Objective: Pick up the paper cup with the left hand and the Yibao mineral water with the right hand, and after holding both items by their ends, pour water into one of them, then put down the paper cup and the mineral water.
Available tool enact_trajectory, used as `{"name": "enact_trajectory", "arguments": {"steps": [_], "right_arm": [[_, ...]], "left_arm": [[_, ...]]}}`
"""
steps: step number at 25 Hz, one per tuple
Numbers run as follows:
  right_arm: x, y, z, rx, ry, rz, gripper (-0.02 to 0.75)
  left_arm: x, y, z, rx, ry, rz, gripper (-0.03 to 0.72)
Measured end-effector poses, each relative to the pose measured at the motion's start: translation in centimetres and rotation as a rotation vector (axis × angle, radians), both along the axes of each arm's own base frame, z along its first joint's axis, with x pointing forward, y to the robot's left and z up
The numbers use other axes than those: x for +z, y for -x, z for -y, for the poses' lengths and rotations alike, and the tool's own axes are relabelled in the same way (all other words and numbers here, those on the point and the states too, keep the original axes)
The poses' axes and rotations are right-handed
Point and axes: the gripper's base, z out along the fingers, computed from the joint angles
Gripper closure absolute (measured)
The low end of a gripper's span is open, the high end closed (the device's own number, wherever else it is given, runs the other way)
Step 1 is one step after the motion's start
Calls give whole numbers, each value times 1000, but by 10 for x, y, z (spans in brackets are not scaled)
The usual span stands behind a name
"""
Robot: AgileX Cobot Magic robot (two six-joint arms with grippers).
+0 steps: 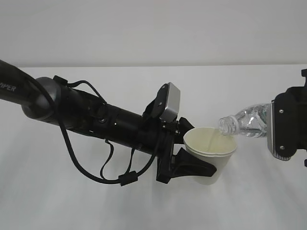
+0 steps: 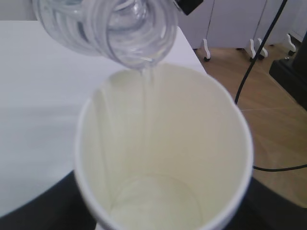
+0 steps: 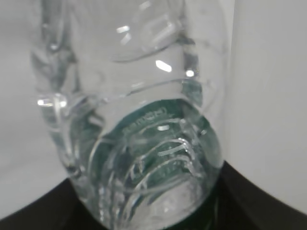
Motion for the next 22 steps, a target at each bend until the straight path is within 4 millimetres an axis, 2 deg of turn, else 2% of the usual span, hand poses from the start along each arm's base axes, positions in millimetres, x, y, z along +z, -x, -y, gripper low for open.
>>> {"name": "enact_trajectory", "arguments": {"steps": [22], "right_arm": [[0,0,1,-8,12,2,306]], "left_arm": [[0,0,0,-3,-2,1,207]]}}
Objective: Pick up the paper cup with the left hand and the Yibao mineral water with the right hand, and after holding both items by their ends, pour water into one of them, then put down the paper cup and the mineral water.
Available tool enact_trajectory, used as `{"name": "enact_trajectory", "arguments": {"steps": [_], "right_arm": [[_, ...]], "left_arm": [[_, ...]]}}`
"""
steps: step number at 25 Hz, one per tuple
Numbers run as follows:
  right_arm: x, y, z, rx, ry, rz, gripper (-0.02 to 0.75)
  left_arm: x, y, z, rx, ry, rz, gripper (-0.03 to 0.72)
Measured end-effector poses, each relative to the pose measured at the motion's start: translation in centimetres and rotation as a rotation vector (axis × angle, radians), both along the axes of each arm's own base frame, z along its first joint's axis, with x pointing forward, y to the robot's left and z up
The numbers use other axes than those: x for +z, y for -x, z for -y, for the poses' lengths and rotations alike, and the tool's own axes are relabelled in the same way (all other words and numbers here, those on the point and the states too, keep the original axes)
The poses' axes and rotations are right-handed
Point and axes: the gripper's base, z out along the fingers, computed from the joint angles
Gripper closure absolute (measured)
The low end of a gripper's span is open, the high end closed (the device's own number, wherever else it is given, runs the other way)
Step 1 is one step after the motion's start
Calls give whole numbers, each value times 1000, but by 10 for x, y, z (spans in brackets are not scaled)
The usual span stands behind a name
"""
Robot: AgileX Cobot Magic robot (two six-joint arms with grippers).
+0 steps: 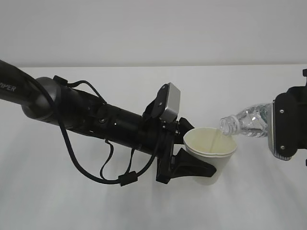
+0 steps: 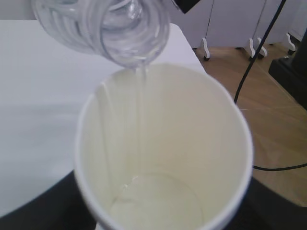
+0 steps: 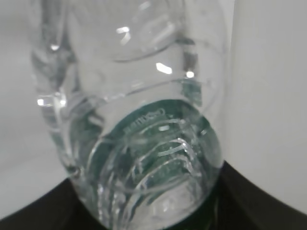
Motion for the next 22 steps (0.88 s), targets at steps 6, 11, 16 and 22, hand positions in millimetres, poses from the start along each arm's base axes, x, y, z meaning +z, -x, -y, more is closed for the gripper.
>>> {"name": "enact_trajectory", "arguments": {"steps": [6,11,16,22], "right_arm": [[0,0,0,0,3,1,306],[0,0,0,0,4,1,306],[0,0,0,1,8,2,306],[0,0,1,3,14,3,306]], "left_arm": [[0,0,0,0,0,0,207],[0,0,0,0,0,0,207],[0,0,0,0,0,0,207],[0,0,0,-3,-2,1,207]]}}
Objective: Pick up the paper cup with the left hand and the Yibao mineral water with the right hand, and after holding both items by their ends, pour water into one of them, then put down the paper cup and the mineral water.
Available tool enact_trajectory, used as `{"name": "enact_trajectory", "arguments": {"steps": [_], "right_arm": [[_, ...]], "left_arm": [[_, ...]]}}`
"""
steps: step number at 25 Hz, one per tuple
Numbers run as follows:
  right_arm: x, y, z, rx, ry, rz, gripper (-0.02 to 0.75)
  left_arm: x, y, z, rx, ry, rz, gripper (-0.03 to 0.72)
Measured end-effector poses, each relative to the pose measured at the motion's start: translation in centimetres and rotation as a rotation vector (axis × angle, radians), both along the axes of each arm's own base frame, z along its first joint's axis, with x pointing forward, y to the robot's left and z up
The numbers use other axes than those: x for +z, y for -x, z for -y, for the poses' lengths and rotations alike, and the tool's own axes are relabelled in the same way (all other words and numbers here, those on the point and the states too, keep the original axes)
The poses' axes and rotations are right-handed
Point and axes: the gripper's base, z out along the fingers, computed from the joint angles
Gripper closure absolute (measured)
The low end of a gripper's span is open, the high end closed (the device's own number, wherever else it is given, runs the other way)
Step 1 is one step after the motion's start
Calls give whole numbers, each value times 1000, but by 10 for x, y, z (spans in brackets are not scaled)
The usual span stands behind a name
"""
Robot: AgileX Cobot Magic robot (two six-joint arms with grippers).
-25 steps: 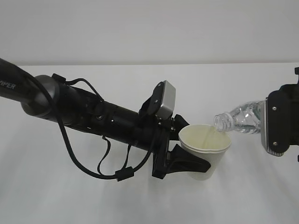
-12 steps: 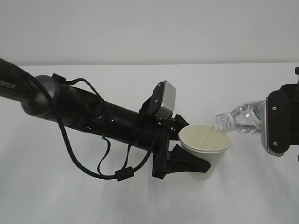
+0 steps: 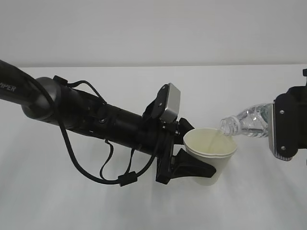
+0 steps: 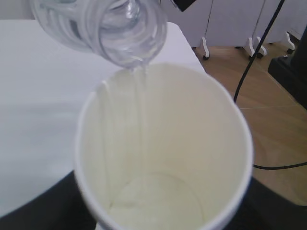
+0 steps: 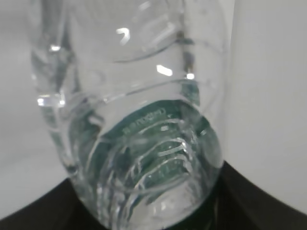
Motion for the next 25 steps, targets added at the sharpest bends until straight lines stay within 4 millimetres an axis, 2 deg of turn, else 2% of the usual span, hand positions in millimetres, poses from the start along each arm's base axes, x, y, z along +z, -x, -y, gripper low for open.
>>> {"name": "enact_trajectory", "arguments": {"steps": [25], "right_arm": [[0,0,0,2,9,2,307]], "left_arm": [[0,0,0,-3,-2,2,207]]}}
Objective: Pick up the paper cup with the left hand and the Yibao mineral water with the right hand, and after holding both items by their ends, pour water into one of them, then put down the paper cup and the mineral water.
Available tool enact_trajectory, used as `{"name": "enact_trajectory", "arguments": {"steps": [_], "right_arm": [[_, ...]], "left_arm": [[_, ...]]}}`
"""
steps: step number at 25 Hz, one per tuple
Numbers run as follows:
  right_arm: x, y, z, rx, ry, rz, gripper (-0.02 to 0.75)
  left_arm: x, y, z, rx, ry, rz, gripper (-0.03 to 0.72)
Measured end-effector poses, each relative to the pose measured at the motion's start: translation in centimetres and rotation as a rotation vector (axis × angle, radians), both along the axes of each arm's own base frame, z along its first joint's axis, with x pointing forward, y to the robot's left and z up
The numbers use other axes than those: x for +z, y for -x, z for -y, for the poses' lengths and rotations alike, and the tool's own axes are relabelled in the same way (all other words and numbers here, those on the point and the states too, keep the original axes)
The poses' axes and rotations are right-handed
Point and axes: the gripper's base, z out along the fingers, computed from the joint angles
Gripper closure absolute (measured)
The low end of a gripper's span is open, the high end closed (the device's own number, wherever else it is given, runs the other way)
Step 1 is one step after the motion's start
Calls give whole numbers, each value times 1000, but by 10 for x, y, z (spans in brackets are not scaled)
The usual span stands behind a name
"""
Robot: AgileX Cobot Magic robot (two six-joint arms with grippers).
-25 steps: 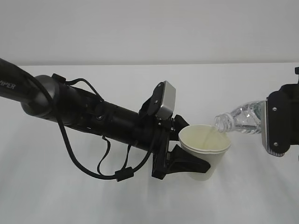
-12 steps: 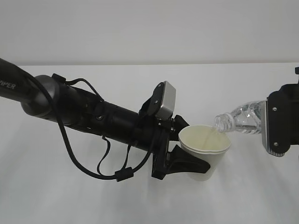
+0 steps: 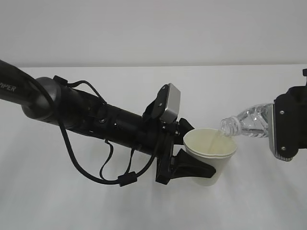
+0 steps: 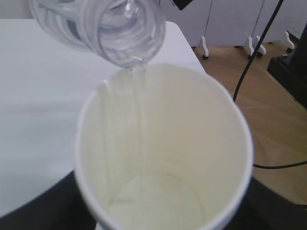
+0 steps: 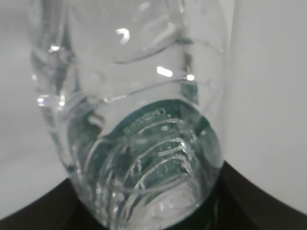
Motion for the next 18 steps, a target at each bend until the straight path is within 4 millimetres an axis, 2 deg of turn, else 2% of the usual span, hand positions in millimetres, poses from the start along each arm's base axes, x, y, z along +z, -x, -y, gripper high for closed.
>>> {"name": "enact_trajectory", "arguments": {"steps": [18], "right_arm": [[0,0,1,-1,9,2,307]], "left_arm": [[0,0,0,0,0,0,208]]}}
